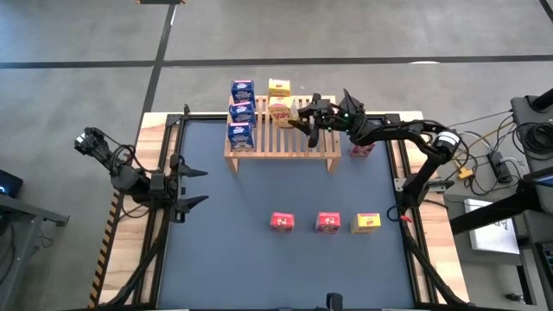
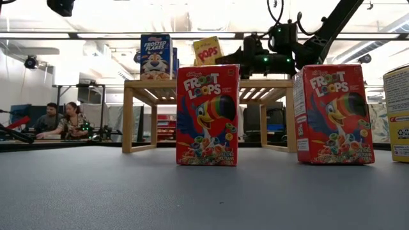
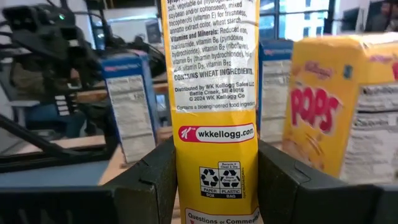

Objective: Stack cereal on shelf
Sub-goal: Put the bottom yellow cereal box on the shelf aligned with the other yellow cereal box

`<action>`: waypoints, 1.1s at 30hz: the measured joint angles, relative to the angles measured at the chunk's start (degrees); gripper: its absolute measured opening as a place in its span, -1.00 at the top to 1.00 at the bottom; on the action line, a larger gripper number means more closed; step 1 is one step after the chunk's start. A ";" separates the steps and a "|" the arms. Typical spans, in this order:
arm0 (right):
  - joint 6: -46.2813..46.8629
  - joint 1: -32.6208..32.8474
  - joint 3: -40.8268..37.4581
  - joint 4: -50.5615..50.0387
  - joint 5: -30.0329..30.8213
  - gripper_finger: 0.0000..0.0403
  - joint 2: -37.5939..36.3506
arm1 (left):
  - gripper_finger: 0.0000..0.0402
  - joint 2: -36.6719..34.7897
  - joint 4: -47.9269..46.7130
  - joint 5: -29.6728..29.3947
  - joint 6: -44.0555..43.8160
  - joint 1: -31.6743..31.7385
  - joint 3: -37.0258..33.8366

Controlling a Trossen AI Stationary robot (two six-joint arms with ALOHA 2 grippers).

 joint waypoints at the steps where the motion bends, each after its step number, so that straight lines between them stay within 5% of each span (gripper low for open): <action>1: 0.17 0.19 -0.19 0.95 -0.26 0.22 0.00 | -0.46 0.00 0.00 0.00 0.00 0.01 0.00; 9: 1.37 0.69 -4.17 11.51 -1.20 0.22 0.00 | -0.46 0.00 -0.02 0.02 0.02 0.00 0.00; 21: -0.59 2.35 -4.78 12.64 -1.94 0.22 0.12 | -0.46 0.02 0.00 0.02 0.26 0.00 0.00; 33: 2.82 1.59 -1.31 19.21 -4.23 0.22 7.95 | -0.46 0.00 -0.02 0.11 0.28 0.00 0.00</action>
